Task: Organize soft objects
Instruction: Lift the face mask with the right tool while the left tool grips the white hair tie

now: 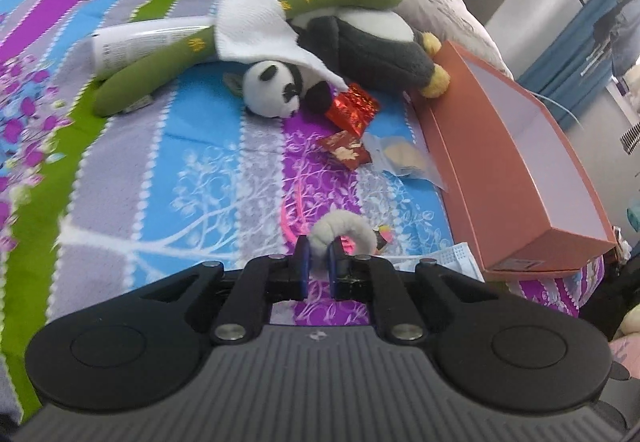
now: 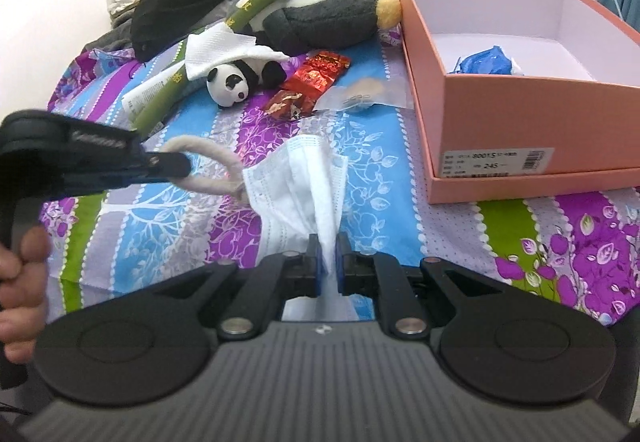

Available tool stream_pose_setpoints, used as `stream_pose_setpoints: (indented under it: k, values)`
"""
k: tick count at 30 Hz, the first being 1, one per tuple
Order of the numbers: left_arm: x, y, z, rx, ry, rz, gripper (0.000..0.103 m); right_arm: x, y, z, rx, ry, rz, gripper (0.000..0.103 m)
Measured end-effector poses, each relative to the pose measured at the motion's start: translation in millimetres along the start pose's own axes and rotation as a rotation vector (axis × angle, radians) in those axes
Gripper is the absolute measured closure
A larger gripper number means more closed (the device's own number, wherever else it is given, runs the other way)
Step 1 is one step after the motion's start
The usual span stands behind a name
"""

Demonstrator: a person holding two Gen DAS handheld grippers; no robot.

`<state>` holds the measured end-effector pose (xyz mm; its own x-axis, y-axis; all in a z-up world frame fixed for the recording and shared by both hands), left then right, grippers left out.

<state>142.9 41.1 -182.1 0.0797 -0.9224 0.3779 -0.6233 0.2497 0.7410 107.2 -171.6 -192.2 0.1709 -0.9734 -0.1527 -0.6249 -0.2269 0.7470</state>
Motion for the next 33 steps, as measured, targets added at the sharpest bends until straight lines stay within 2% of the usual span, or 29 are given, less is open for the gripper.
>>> stream_pose_setpoints:
  k: [7,13,19,26,33]
  values:
    - [-10.2,32.6,12.5,0.045,0.046,0.024,0.092,-1.2,7.2,1.9,0.022,0.005,-0.003,0.093]
    - [-28.6,50.9,25.5,0.053,0.092,-0.001,0.092,-4.9,22.7,-9.7,0.081,0.016,-0.016,0.093]
    - [-41.7,70.1,25.1,0.092,0.129,-0.004,0.092,-8.6,24.0,-10.1,0.065,0.041,-0.027,0.093]
    - [-31.4,80.0,14.4,0.125,0.119,0.050,0.092,-41.1,20.4,3.1,0.002,0.156,-0.140,0.093]
    - [-17.0,79.6,7.9,0.132,0.109,0.114,0.093,-57.5,10.3,14.1,-0.072,0.164,-0.251,0.093]
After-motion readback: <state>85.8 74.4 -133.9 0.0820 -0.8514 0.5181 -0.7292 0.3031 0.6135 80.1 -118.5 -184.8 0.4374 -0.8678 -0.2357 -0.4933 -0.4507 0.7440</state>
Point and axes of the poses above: each gripper's, at about its wrist camera, not at the fingertips, and y roughly against the way its jaws point, x to its right, z to its underside, the point moved 2 cm from there along -y, roughly the way its jaws point, and after that the axes turned 1 degree about x, right-handed, at the moved point
